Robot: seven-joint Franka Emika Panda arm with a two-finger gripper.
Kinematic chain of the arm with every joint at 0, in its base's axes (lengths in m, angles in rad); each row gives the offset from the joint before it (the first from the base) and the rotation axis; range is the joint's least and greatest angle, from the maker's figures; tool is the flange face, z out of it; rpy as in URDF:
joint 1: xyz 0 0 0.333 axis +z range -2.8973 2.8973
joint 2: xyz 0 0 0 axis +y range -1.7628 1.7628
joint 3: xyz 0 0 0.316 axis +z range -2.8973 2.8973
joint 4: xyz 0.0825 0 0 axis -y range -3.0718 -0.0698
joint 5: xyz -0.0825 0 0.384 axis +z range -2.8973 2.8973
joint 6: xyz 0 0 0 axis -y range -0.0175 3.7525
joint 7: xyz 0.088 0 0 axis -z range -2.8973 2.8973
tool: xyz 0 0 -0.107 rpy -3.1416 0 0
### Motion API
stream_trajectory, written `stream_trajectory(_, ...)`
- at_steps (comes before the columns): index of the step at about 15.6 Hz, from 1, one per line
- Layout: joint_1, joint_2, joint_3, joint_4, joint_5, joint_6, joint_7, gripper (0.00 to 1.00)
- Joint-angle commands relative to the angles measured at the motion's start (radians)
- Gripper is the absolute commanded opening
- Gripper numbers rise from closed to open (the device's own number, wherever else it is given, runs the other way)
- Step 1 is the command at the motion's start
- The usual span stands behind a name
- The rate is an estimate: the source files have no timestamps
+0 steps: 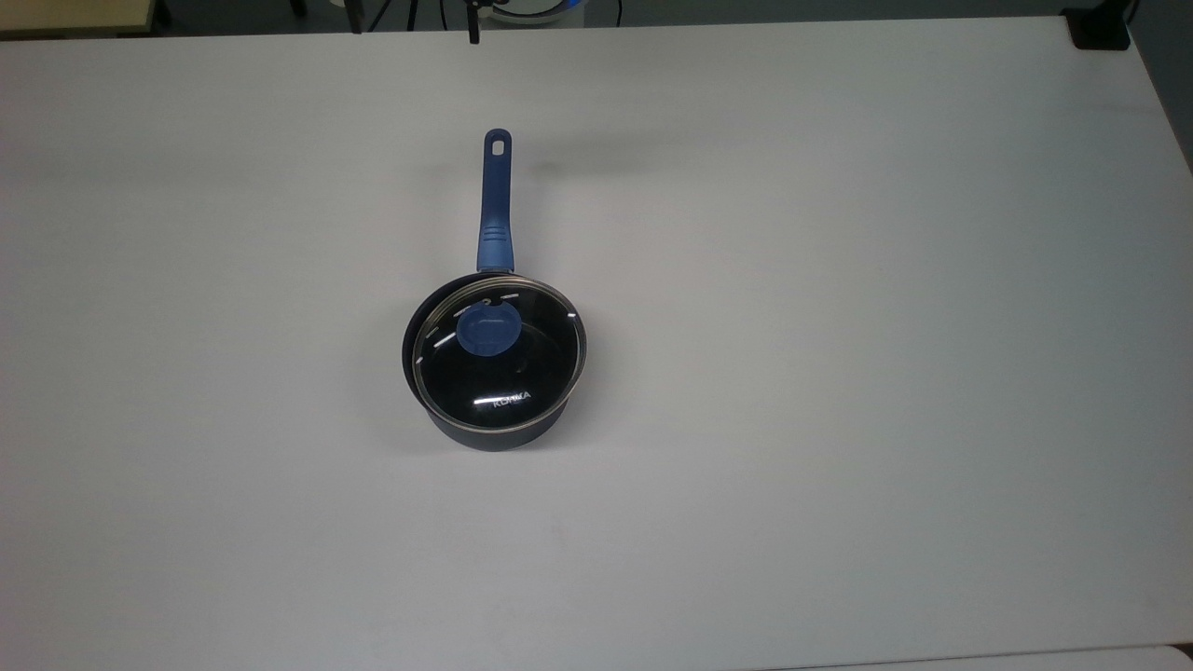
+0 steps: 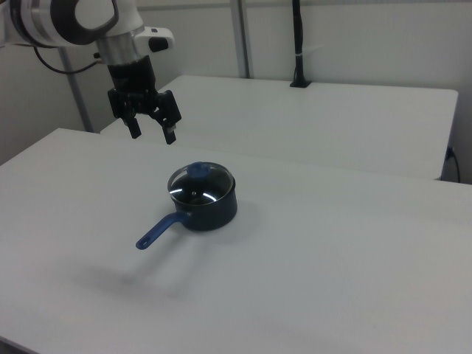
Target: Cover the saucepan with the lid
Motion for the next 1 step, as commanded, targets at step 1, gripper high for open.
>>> stream_trajectory(1, 0.007, -0.013, -0.005, -0.014, -0.013, 0.020, -0.019, 1.00)
